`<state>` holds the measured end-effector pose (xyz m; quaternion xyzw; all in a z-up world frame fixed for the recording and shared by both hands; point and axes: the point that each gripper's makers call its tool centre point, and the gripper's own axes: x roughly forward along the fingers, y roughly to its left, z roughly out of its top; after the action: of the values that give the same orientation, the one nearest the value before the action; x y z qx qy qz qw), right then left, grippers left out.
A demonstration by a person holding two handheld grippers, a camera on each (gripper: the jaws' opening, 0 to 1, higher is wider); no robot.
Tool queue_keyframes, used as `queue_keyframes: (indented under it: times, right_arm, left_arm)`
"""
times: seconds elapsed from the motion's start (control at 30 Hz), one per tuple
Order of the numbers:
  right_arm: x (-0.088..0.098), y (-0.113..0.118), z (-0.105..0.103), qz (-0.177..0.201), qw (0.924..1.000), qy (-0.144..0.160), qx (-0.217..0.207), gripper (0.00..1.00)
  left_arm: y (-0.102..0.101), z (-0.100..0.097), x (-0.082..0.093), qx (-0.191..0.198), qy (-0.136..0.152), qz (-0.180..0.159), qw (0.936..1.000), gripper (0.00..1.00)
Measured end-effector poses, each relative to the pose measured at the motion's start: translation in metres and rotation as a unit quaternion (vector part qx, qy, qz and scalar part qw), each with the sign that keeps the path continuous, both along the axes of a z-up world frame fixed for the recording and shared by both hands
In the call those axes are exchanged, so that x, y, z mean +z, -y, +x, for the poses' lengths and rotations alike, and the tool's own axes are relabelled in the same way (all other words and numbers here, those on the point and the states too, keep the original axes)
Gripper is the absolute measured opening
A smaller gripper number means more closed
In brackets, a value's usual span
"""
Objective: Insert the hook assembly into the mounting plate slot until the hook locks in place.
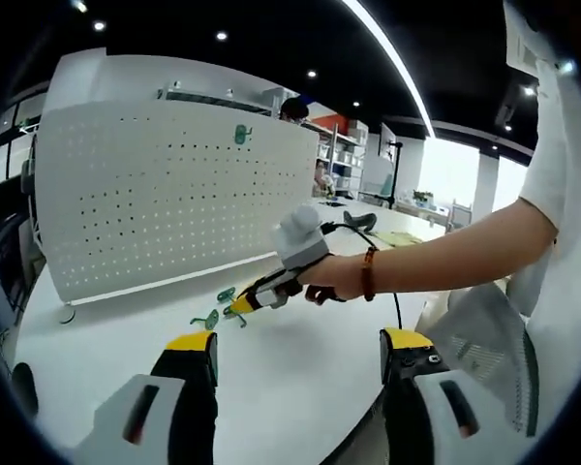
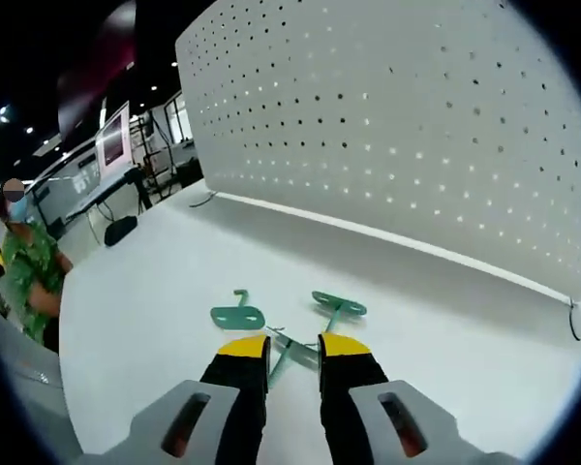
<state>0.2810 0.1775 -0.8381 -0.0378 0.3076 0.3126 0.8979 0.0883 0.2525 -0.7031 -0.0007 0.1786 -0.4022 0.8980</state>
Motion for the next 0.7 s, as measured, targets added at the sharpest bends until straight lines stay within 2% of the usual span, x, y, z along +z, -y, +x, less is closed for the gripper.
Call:
queue_keyframes:
  times: [0.5, 0.7]
  right_arm:
    - [-0.016, 0.0, -0.017, 0.01, 0.9994, -0.033, -0.001, 0.05]
    - [-0.016, 0.0, -0.019, 0.013, 0.9994, -0.032, 0.0, 0.02]
  left_arm:
    - [0.001, 0.003, -0.004, -0.001, -0.009, -0.005, 0.9999, 0.7]
    - [0.004, 0.003, -0.004, -0.006, -0.009, -0.006, 0.9999, 0.7]
